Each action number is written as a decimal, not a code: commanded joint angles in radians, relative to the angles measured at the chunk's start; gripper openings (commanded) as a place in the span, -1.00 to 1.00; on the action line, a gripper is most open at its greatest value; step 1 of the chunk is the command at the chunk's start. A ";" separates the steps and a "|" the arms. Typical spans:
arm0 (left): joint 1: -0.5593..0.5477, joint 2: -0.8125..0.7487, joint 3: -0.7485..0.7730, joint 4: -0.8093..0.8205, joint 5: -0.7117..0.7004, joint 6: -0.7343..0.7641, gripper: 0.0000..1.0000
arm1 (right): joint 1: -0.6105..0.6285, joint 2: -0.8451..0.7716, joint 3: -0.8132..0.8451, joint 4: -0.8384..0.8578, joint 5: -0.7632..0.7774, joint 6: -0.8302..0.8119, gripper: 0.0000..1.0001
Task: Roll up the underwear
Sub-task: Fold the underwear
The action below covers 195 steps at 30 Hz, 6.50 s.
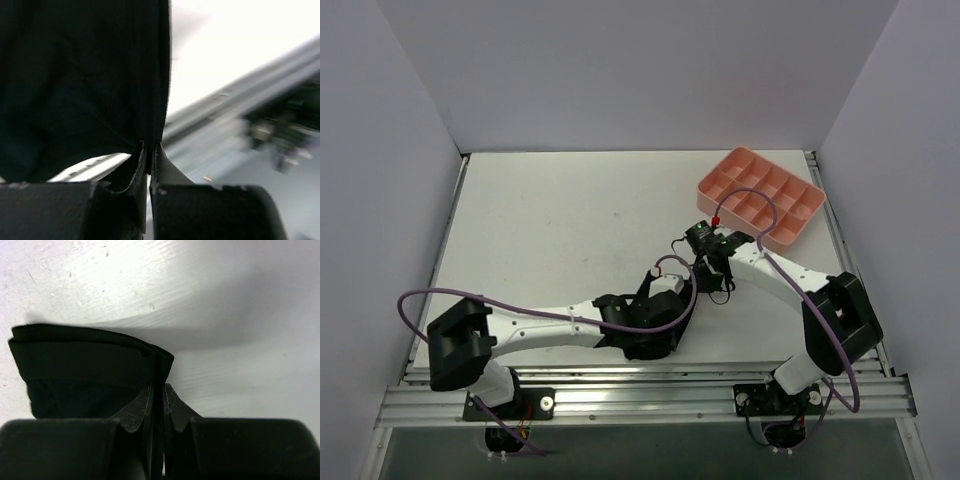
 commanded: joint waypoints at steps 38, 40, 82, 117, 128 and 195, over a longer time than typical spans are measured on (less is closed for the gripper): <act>0.457 -0.526 -0.434 0.146 0.311 -0.038 0.00 | 0.157 0.309 0.467 -0.154 -0.018 0.004 -1.00; 0.512 -0.535 -0.416 0.105 0.317 0.009 0.00 | 0.157 0.315 0.468 -0.154 -0.014 -0.004 -1.00; 0.873 0.080 -0.155 0.264 0.516 0.191 -0.95 | 0.260 0.401 0.592 -0.104 -0.142 -0.145 -1.00; 0.888 0.045 -0.160 0.189 0.489 0.185 -0.24 | 0.294 0.522 0.599 0.082 -0.214 -0.108 -0.73; 0.948 -0.061 -0.126 0.109 0.454 0.198 0.02 | 0.271 0.436 0.560 0.108 -0.257 -0.120 -0.55; 0.890 0.206 -0.079 0.246 0.648 0.280 -0.60 | 0.599 0.326 0.401 -0.179 0.097 -0.139 -0.49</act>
